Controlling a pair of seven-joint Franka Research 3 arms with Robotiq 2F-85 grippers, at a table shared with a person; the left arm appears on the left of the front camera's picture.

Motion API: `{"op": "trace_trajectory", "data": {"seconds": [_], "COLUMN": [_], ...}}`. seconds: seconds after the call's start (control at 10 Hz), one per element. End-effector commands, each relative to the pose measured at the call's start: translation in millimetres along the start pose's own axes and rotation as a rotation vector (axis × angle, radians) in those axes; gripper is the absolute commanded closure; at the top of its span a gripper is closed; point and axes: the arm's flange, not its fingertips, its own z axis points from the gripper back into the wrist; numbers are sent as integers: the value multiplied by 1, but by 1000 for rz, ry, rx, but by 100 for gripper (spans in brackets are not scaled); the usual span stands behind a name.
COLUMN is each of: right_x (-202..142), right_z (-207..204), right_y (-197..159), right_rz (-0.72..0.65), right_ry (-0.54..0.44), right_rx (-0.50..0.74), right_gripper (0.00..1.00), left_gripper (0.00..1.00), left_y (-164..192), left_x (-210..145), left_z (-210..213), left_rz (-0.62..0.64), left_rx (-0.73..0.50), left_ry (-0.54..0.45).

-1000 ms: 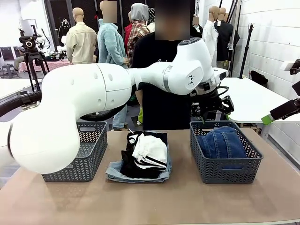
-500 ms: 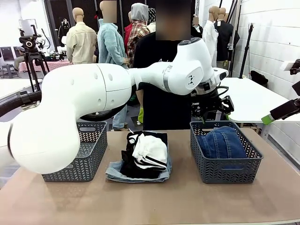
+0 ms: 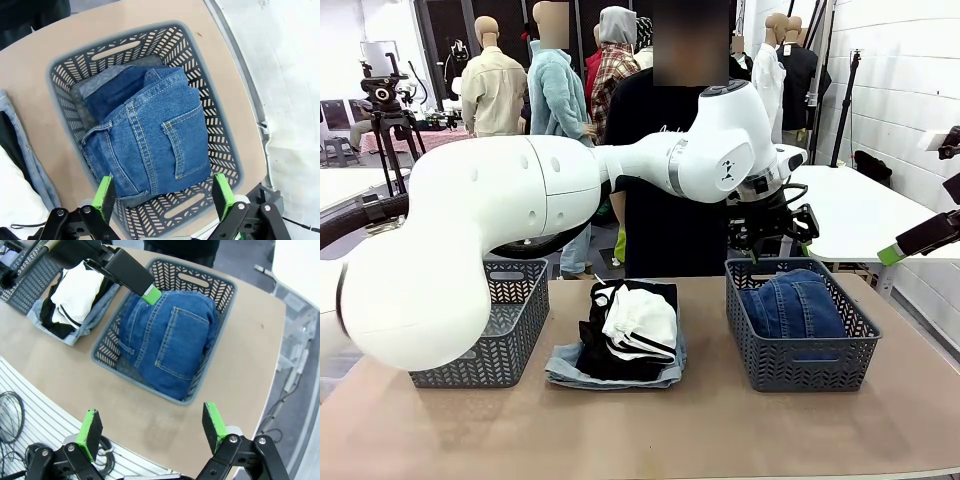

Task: Sort the tops and bottoms.
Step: Lift clothes from the center of the table with your right hand.

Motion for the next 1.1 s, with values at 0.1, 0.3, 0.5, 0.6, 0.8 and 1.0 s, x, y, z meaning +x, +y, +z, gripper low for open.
{"op": "trace_trajectory", "data": {"seconds": [0.1, 0.3, 0.5, 0.6, 0.8, 1.0], "right_x": [-1, -1, -1, -1, -1, -1], "right_z": [0, 0, 0, 0, 0, 0], "right_y": [-1, -1, -1, -1, -1, -1], "right_rz": [2, 2, 2, 2, 2, 2], "right_ry": [8, 8, 8, 8, 8, 8], "right_rx": [1, 1, 1, 1, 1, 1], "right_gripper": [0, 0, 0, 0, 0, 0], "left_gripper": [0, 0, 0, 0, 0, 0], "left_y": [-1, -1, -1, 0, 8, 20], "left_x": [1, 1, 1, 0, -9, -26], "left_z": [1, 1, 1, 0, 23, 62], "left_rz": [-7, -7, -7, 0, -104, -171], "left_rx": [-5, -5, -5, 0, 16, 26], "left_ry": [-13, -13, -13, 0, -3, -4]}}
